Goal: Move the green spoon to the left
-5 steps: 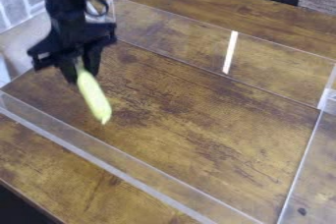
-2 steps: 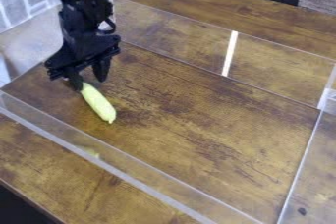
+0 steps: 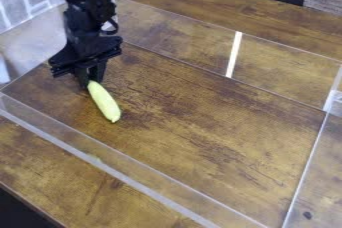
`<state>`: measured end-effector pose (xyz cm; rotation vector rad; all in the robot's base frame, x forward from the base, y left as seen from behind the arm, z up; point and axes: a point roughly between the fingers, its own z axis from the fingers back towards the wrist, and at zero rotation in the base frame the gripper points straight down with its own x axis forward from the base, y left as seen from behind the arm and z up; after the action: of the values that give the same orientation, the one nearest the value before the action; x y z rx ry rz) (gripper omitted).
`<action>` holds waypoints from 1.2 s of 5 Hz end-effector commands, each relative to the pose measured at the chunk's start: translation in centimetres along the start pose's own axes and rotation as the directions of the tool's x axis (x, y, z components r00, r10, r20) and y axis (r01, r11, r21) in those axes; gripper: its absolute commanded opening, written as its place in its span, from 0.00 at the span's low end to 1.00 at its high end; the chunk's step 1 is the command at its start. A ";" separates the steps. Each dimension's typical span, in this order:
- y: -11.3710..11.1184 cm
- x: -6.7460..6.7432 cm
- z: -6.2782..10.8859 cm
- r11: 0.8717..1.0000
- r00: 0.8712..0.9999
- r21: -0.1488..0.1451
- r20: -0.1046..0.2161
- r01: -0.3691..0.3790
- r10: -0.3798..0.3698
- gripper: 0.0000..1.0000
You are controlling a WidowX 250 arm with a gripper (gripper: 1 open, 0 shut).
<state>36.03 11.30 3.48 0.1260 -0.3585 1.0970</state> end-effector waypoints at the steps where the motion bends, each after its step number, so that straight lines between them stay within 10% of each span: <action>1: -0.3 0.4 2.0 0.999 0.999 -0.037 0.034 0.031 -0.029 1.00; 2: 0.7 0.0 2.5 0.998 0.998 -0.026 0.028 0.059 -0.058 1.00; 3: 1.4 -0.3 3.4 0.996 0.996 -0.028 0.016 0.089 -0.089 0.00; 4: 0.9 0.4 3.4 0.988 0.988 -0.035 0.011 0.151 -0.151 0.00; 5: 0.5 1.1 2.6 0.983 0.984 -0.035 0.004 0.181 -0.181 1.00; 6: 0.2 0.7 2.3 0.994 0.993 0.000 -0.009 0.114 -0.114 1.00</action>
<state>34.54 11.28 3.87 0.1569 -0.2738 0.9909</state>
